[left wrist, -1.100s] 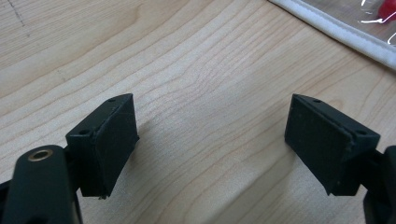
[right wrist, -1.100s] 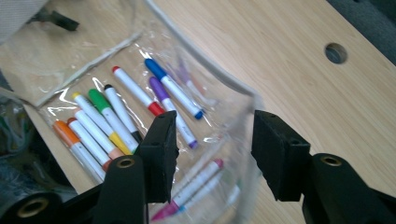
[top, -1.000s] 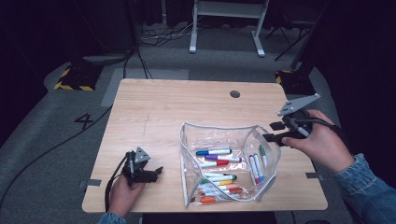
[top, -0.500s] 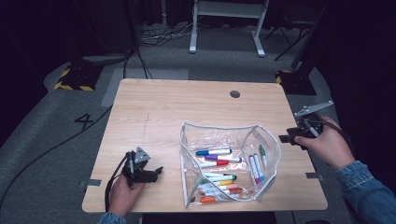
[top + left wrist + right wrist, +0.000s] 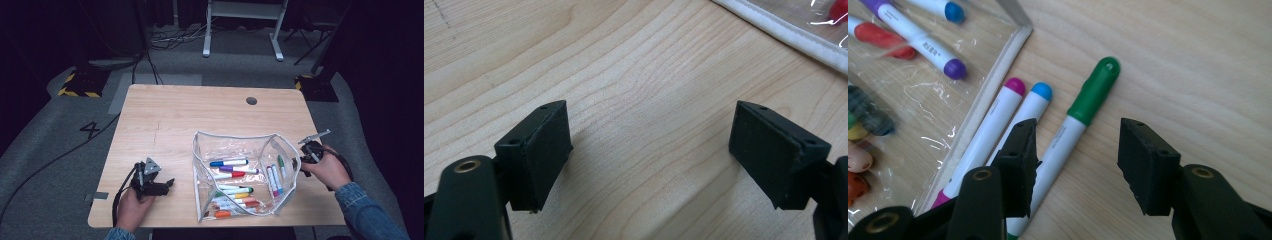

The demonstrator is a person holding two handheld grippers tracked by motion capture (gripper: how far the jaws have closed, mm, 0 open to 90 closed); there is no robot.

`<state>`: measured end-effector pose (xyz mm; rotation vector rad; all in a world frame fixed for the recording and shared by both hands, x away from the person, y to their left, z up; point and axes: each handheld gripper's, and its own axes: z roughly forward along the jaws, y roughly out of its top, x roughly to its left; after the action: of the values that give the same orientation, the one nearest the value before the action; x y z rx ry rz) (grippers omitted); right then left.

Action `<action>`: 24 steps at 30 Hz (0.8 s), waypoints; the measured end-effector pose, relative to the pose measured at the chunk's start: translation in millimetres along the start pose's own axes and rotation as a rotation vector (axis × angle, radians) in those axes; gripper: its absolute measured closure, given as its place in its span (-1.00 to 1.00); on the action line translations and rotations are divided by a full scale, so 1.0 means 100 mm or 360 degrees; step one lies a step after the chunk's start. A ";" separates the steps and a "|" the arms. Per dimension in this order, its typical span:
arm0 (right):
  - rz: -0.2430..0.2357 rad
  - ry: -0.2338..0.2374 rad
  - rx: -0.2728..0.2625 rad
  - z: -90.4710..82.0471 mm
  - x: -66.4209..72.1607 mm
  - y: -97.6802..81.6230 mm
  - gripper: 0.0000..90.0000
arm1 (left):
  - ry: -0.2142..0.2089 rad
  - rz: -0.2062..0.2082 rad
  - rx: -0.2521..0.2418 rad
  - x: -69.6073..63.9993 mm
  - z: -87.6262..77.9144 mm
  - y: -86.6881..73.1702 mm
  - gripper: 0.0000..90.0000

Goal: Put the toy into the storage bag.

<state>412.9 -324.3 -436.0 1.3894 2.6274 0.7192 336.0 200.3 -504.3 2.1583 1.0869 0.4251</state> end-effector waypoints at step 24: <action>0.0065 -0.0113 0.0037 0.18 -0.04 -0.16 0.71 | 0.0000 -0.0001 -0.0001 0.00 0.00 0.00 -0.61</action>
<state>408.4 -328.6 -460.0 1.4508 2.5685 0.6334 335.8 200.2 -504.3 2.1577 1.0872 0.4253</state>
